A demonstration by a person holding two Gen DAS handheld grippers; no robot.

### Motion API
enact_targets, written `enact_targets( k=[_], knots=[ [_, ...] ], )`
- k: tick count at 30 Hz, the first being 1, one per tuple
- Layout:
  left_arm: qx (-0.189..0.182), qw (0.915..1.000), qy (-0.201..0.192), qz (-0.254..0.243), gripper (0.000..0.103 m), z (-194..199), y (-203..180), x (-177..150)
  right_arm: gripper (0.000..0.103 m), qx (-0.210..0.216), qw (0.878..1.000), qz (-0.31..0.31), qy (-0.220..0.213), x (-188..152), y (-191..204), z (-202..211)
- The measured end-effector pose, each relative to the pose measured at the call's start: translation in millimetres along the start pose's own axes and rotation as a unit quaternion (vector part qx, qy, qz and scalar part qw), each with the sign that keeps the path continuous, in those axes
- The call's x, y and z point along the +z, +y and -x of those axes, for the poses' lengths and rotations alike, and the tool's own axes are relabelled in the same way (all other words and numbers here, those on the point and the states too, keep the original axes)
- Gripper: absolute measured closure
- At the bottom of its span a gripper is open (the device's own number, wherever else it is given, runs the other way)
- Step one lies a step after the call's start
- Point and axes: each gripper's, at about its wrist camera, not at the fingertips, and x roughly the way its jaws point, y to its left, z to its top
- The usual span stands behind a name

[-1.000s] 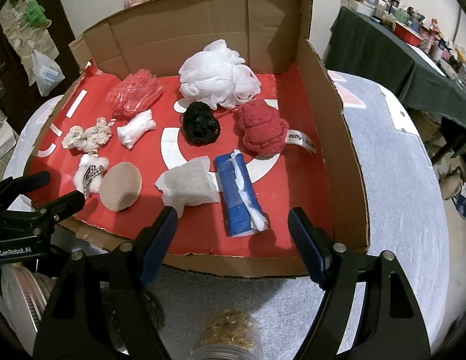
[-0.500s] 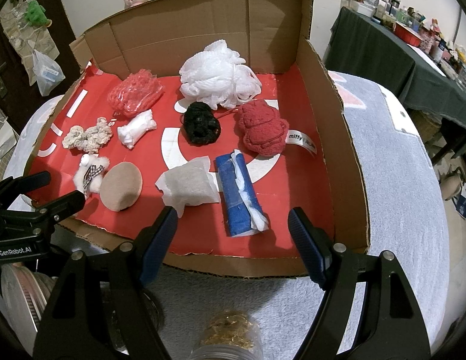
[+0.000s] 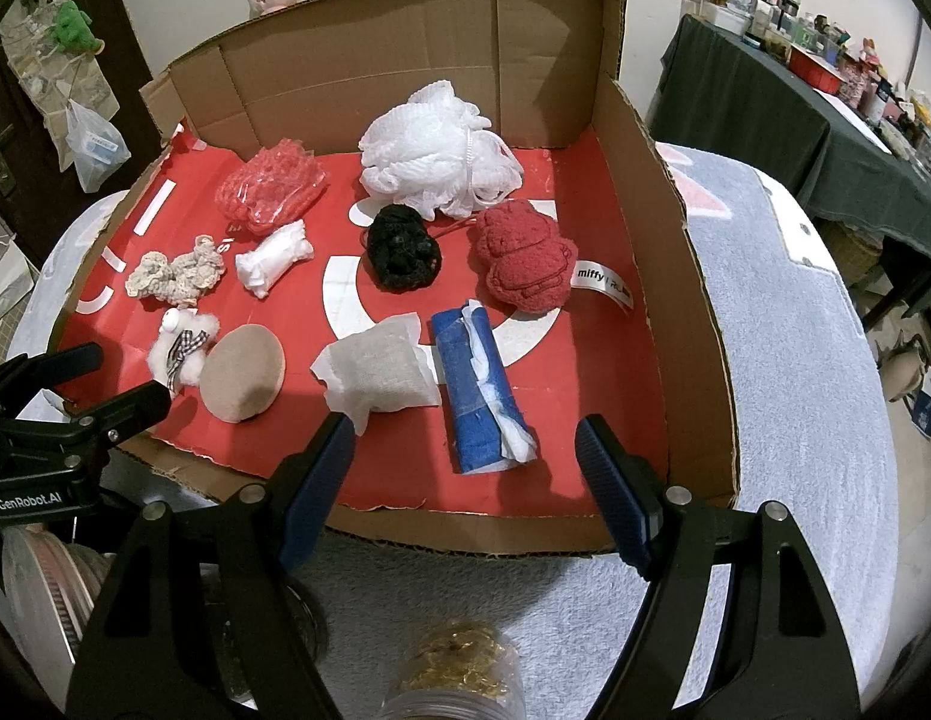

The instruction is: Organize soft objects

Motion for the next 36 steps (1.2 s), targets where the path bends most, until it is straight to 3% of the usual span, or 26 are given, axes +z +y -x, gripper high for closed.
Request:
enact_targets(
  k=[12, 21, 24, 29, 36],
  knots=[
    [-0.017, 0.9996, -0.009, 0.018, 0.003, 12, 3, -1, 0.027, 0.015, 1.000, -0.014, -0.011, 1, -2, 6],
    [0.020, 0.9916, -0.128, 0.005, 0.002, 92, -5, -6, 0.027, 0.007, 0.997, -0.007, -0.080, 0, -7, 65],
    [0.028, 0.9851, -0.169, -0.013, 0.000, 119, -15, -22, 0.027, 0.003, 0.993, 0.009, -0.114, -13, -2, 95],
    [0.021, 0.9752, -0.219, -0.024, 0.000, 155, -26, -58, 0.015, 0.008, 0.984, 0.032, -0.176, -52, 13, 142],
    [0.008, 0.9678, -0.251, -0.003, 0.000, 174, -31, -112, 0.014, -0.007, 0.973, 0.041, -0.226, -111, 28, 174]
  ],
)
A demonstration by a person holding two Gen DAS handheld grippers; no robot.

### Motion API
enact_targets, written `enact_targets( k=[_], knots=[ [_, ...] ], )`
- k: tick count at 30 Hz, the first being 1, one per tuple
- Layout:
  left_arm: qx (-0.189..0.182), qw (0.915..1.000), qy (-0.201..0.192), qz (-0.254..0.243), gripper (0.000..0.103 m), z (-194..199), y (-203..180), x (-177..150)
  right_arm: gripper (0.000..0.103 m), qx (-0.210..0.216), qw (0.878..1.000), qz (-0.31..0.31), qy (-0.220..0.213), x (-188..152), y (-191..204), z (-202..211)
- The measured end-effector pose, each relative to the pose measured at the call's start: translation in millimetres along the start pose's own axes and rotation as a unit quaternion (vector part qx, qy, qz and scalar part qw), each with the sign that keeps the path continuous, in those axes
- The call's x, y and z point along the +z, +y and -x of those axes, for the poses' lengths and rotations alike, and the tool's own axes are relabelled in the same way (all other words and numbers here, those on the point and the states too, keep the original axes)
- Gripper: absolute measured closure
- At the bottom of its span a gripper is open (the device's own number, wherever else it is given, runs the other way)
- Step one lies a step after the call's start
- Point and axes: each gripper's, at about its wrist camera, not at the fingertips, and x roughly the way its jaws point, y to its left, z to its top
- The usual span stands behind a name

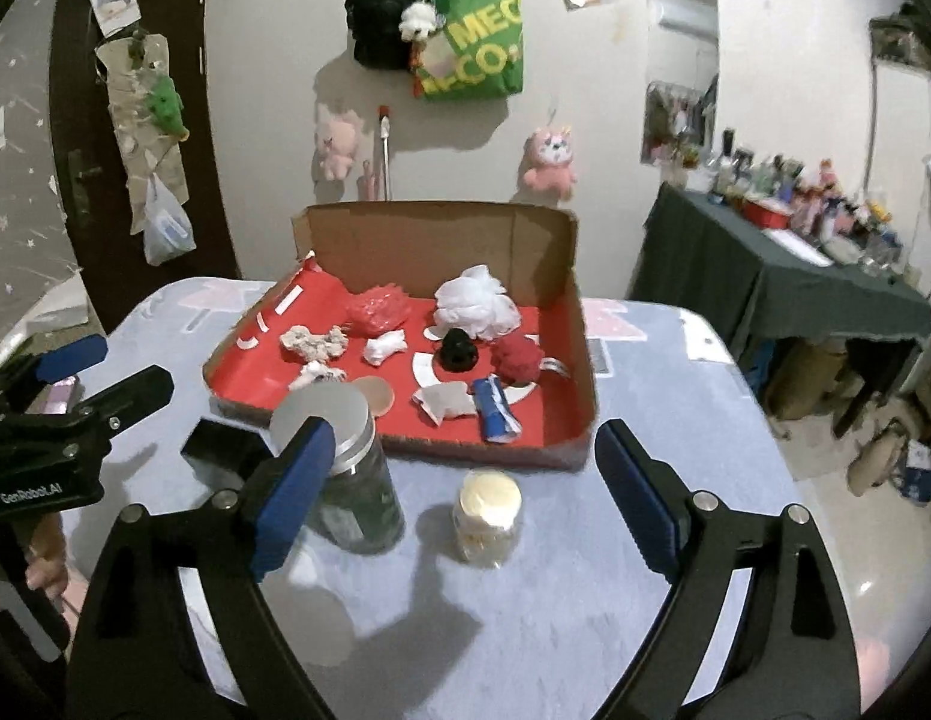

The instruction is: Organize soft objects

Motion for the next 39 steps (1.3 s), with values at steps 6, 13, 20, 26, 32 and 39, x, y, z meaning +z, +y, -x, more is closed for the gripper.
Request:
enact_targets(
  k=[6, 13, 20, 26, 32, 39],
  knots=[
    [-0.009, 1.0000, 0.000, 0.002, 0.000, 10, -6, -39, 0.011, 0.008, 1.000, -0.014, -0.011, -43, 6, 11],
    [-0.007, 0.9990, 0.043, 0.011, 0.000, -18, -7, -88, 0.011, -0.012, 0.999, -0.026, 0.017, -98, 7, -16],
    [0.017, 0.9938, 0.108, 0.024, 0.000, -60, -5, -122, 0.011, -0.017, 0.998, -0.031, 0.058, -128, 3, -51],
    [0.039, 0.9911, 0.127, 0.015, 0.000, -74, -9, -134, 0.011, -0.031, 0.996, -0.036, 0.078, -143, -3, -68],
    [0.052, 0.9918, 0.116, 0.004, 0.000, -73, -14, -136, 0.011, -0.037, 0.996, -0.031, 0.073, -150, -4, -69],
    [0.053, 0.9920, 0.115, 0.004, 0.000, -72, -14, -137, 0.010, -0.037, 0.997, -0.032, 0.067, -152, -4, -68]
  ],
)
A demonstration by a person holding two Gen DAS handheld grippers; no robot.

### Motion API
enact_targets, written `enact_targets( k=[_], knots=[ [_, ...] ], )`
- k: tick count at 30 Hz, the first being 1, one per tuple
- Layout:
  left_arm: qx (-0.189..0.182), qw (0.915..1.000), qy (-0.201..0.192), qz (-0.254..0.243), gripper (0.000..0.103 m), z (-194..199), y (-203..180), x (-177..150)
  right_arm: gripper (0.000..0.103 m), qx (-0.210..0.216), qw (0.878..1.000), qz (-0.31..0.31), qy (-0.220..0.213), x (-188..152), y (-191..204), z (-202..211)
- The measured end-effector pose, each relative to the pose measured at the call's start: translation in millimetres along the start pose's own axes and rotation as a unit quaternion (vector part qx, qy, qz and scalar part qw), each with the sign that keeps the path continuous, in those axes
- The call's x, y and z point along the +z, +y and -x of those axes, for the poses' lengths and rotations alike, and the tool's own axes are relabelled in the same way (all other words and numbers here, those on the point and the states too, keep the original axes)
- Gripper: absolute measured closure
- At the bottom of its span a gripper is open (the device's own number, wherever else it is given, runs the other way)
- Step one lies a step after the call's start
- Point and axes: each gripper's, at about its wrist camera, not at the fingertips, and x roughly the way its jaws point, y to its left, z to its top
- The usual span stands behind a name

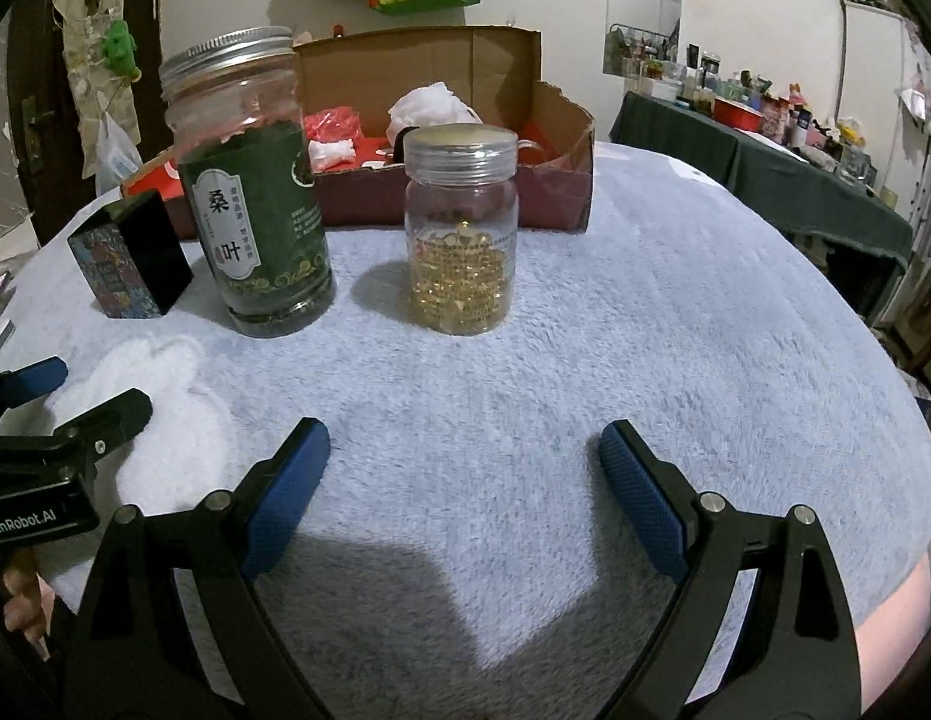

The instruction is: Organize soft objects

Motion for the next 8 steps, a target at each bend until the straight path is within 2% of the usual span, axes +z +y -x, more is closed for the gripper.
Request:
enact_targets(
  k=[8],
  knots=[
    [-0.001, 1.0000, 0.000, 0.001, 0.000, -1.0, 0.4, 0.1, 0.010, 0.000, 1.000, 0.000, -0.001, -0.3, 0.0, 0.4]
  ],
)
